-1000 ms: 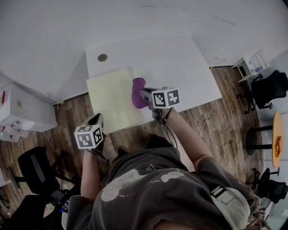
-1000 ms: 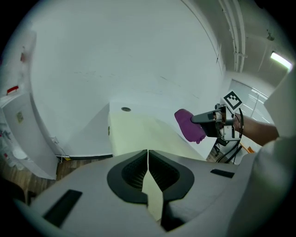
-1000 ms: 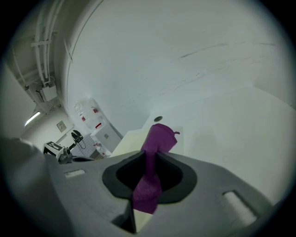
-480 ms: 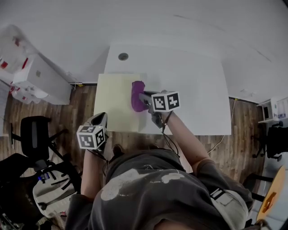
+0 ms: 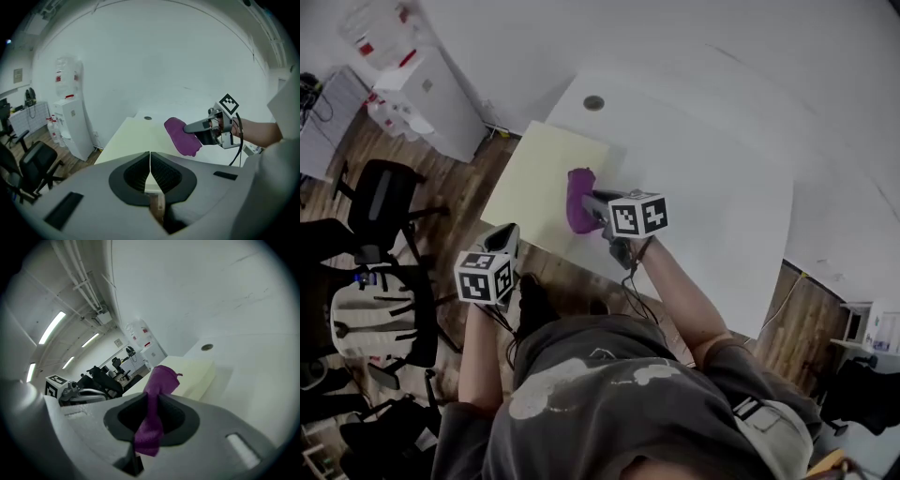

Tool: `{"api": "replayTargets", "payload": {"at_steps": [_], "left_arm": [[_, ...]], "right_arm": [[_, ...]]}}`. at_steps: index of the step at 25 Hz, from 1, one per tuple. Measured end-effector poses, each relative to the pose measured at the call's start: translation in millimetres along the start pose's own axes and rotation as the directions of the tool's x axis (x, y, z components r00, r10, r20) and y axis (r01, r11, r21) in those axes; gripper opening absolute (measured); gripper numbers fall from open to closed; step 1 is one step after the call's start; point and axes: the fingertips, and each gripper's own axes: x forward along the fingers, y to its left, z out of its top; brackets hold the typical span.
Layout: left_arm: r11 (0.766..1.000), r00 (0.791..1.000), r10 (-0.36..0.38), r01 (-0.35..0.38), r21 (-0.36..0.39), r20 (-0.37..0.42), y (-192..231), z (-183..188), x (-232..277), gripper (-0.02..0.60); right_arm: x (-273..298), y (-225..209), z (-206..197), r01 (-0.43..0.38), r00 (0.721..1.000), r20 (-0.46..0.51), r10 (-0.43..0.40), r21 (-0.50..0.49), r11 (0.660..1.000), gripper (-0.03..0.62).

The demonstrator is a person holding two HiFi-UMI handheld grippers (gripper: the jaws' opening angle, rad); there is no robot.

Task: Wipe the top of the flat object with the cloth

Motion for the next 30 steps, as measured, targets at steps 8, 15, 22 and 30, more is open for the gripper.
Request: {"api": "replayTargets", "payload": {"at_steps": [8,15,22,30], "left_arm": [[0.983,0.988,0.151,-0.146,-0.107,0.043,10,-15,-44,0.000],[0.940,0.971,0.199,-0.150,-0.305,0.134,4,-35,-79,0.000],[0.883,0.937,0.320,-0.240,-0.404,0.141,-23,-109,-154,0.000],[0.848,0.906,0.387,-0.276,-0.452,0.173,-97,-172,-205,0.000]], "right_arm": [[4,40,1,-0.120,0.993,-0.032,0.118,-0.084,0.989,0.066],[6,69,-26,-0.201,0.978,-0.088,0.191,-0.123,0.972,0.066],[-17,119,-88,-0.264,0.958,-0.167,0.234,-0.194,0.945,0.066],[-80,148,-142,-0.298,0.950,-0.165,0.264,-0.235,0.925,0.066]]}}
